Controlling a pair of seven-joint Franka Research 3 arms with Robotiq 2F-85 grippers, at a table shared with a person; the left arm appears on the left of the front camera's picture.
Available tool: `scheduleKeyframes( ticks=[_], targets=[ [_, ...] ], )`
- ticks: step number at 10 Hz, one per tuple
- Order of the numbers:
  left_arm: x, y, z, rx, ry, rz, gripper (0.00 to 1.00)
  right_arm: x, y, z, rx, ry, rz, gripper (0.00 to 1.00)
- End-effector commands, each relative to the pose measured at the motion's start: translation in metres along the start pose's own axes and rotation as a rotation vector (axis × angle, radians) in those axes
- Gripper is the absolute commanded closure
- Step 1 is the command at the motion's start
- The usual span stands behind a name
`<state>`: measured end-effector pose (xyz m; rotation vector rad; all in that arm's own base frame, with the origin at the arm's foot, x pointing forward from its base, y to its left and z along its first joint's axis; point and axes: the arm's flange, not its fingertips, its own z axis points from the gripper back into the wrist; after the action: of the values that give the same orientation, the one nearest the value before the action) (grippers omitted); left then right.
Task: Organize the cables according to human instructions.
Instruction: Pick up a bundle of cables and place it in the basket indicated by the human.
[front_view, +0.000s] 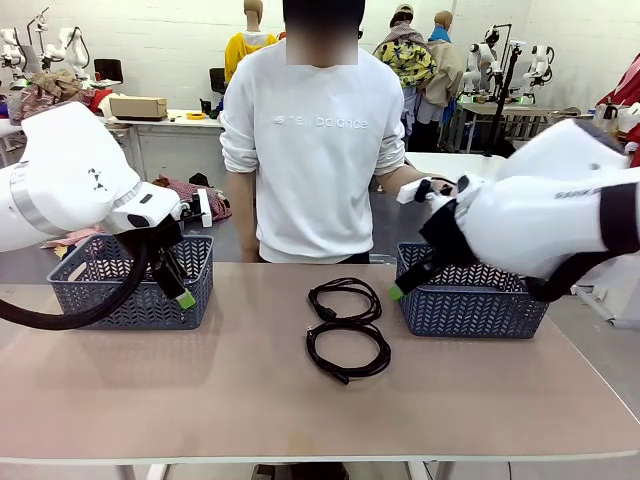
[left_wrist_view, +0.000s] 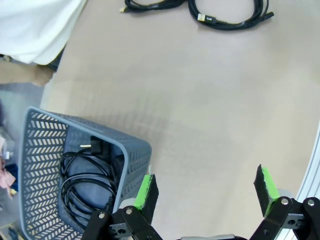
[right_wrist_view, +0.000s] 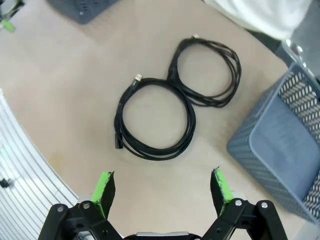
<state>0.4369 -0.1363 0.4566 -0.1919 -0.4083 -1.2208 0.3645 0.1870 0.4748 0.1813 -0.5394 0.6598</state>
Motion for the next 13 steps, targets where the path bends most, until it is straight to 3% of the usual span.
scheduleKeyframes(
  ticks=[1,5,6,13],
  targets=[
    [-0.001,0.002,0.002,0.003,0.004,0.007,0.00,0.020,0.025,-0.008,-0.077,0.121,-0.081,0.00],
    [-0.001,0.002,0.002,0.003,0.004,0.007,0.00,0.028,0.052,-0.043,-0.066,0.196,-0.082,0.00],
    [-0.001,0.002,0.002,0.003,0.004,0.007,0.00,0.014,0.049,-0.035,-0.078,0.171,-0.078,0.00],
    [-0.001,0.002,0.002,0.003,0.004,0.007,0.00,0.019,0.049,-0.037,-0.072,0.176,-0.080,0.00]
  ],
)
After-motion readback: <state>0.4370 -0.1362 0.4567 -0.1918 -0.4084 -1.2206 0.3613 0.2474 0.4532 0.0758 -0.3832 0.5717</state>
